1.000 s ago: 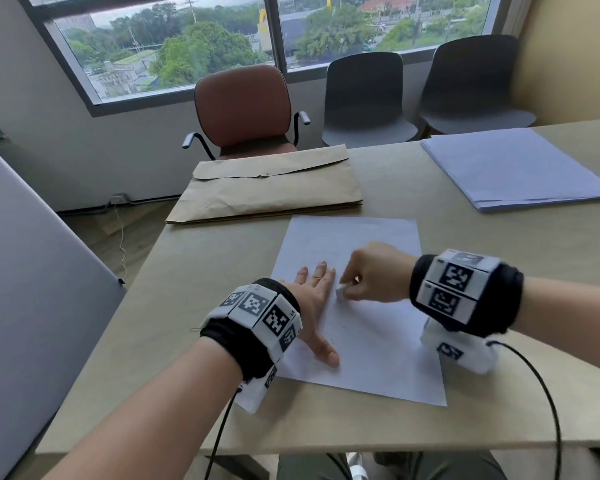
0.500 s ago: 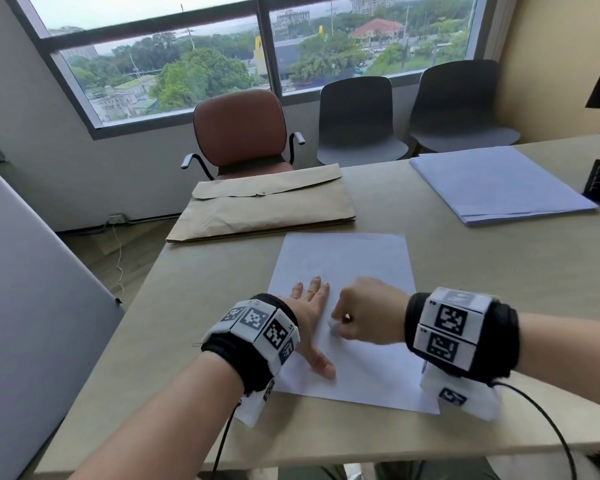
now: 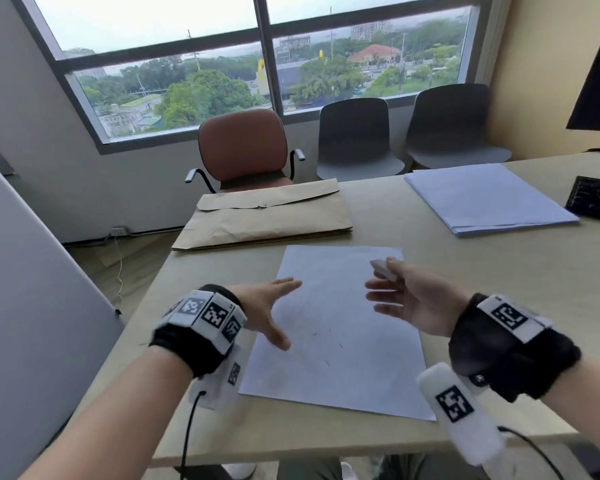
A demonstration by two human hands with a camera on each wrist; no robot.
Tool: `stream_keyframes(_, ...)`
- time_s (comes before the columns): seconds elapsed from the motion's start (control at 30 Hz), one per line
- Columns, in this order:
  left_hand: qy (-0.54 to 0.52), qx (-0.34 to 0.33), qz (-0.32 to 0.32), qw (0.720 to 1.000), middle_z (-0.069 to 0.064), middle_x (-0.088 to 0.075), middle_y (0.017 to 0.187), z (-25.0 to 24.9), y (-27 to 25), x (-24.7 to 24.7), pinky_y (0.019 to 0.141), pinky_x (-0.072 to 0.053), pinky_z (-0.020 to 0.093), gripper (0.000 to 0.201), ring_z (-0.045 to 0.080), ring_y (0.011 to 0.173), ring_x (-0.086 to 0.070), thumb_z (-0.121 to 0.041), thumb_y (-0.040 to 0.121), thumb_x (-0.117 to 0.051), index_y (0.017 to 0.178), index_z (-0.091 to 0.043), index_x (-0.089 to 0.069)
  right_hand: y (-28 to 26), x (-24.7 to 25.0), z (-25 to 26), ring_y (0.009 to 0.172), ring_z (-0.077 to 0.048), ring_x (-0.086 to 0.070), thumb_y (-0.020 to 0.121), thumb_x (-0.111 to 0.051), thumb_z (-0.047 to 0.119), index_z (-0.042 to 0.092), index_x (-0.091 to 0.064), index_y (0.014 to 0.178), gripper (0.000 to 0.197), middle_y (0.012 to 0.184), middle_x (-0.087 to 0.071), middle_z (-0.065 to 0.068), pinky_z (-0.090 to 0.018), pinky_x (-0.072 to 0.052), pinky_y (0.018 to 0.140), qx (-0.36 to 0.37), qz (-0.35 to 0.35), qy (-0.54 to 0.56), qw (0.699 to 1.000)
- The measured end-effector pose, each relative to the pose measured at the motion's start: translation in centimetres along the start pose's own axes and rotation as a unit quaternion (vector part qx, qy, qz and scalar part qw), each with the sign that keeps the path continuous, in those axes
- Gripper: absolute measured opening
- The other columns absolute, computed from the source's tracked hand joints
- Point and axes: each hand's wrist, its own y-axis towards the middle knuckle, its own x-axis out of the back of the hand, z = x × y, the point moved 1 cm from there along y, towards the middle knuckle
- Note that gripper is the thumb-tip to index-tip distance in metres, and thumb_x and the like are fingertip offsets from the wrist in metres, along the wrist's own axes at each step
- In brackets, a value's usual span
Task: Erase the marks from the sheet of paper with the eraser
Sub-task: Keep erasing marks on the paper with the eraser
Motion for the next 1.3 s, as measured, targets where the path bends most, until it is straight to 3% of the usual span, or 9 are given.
stream_keyframes(0.13,0.072,0.045,0.071,0.994,-0.014,0.015,0.156,0.7,-0.1,-1.0,0.119,-0.005,0.042,0.117,0.014,0.145,0.014,-0.035,0.073,-0.078,0.149,-0.030,0.010,-1.7,-3.9,-4.0,0.082,-0.025,-0.062,0.099,-0.036,0.031,0.008,-0.054,0.084,0.033,0.089,-0.064,-0.014,-0.031,-0.047,0.070,-0.090,0.089,0.160,0.979)
stream_keyframes(0.3,0.081,0.033,0.053,0.995,-0.008,0.017,0.157,0.5,0.2,-2.0,0.119,-0.007,0.034,0.119,0.016,0.146,0.010,-0.032,0.074,-0.078,0.149,-0.025,0.014,-2.7,-7.9,-7.7,0.077,-0.021,-0.060,0.099,-0.032,0.032,0.010,-0.055,0.080,0.037,0.089,-0.062,-0.012,-0.025,-0.051,0.064,-0.174,0.214,0.151,0.949)
stream_keyframes(0.43,0.052,0.024,0.052,0.997,-0.009,0.016,0.157,1.0,0.2,-2.2,0.119,-0.005,0.035,0.119,0.015,0.146,0.011,-0.033,0.072,-0.079,0.149,-0.026,0.012,0.1,-6.1,-6.0,0.070,-0.017,-0.056,0.099,-0.035,0.027,0.011,-0.053,0.083,0.029,0.081,-0.057,-0.008,-0.022,-0.048,0.055,-0.023,-0.066,0.198,0.978)
stream_keyframes(0.53,0.050,0.023,0.053,0.997,-0.011,0.017,0.156,1.3,0.3,-2.2,0.120,-0.005,0.037,0.120,0.014,0.145,0.011,-0.035,0.072,-0.079,0.149,-0.027,0.013,0.7,-4.6,-3.9,0.081,-0.015,-0.051,0.098,-0.036,0.029,0.018,-0.054,0.080,0.028,0.090,-0.058,-0.002,-0.025,-0.041,0.070,0.128,-0.258,0.165,0.943)
stream_keyframes(0.73,0.043,0.021,0.042,0.998,-0.008,0.017,0.157,1.3,0.7,-2.4,0.119,-0.004,0.033,0.122,0.016,0.145,0.012,-0.031,0.071,-0.080,0.149,-0.024,0.014,-1.4,-9.7,-6.3,0.075,-0.018,-0.057,0.097,-0.039,0.025,0.011,-0.060,0.083,0.029,0.083,-0.060,-0.007,-0.024,-0.046,0.065,-0.044,0.085,0.190,0.977)
stream_keyframes(0.8,0.038,0.021,0.037,0.998,-0.006,0.015,0.157,1.4,0.7,-2.5,0.119,-0.003,0.032,0.125,0.015,0.146,0.011,-0.030,0.070,-0.081,0.148,-0.022,0.016,-0.8,-9.8,-6.8,0.071,-0.019,-0.056,0.097,-0.039,0.024,0.010,-0.058,0.082,0.028,0.081,-0.057,-0.009,-0.025,-0.046,0.061,-0.084,0.094,0.172,0.977)
stream_keyframes(0.93,0.033,0.019,0.028,0.999,-0.007,0.013,0.158,1.2,0.3,-2.4,0.116,-0.002,0.029,0.123,0.013,0.146,0.010,-0.030,0.072,-0.080,0.148,-0.023,0.017,1.9,-4.9,-4.7,0.058,-0.013,-0.054,0.095,-0.039,0.018,0.014,-0.052,0.072,0.026,0.070,-0.049,-0.006,-0.017,-0.042,0.050,0.051,-0.200,0.271,0.940)
stream_keyframes(1.03,0.048,0.018,0.034,0.998,-0.008,0.015,0.157,1.2,0.3,-2.4,0.117,-0.004,0.030,0.122,0.013,0.146,0.009,-0.033,0.072,-0.079,0.149,-0.024,0.015,1.7,-2.3,-3.5,0.072,-0.014,-0.056,0.097,-0.037,0.027,0.007,-0.061,0.102,0.031,0.083,-0.056,-0.004,-0.022,-0.041,0.063,0.154,-0.349,0.233,0.895)
stream_keyframes(1.3,0.043,0.027,0.042,0.998,-0.015,0.017,0.156,0.9,0.0,-2.1,0.119,-0.011,0.034,0.119,0.009,0.145,0.006,-0.042,0.070,-0.078,0.149,-0.030,0.010,-2.0,-6.1,-1.6,0.042,-0.009,-0.049,0.090,-0.055,0.022,0.012,-0.062,0.079,0.017,0.067,-0.054,-0.003,-0.020,-0.045,0.043,0.145,0.003,-0.050,0.988)
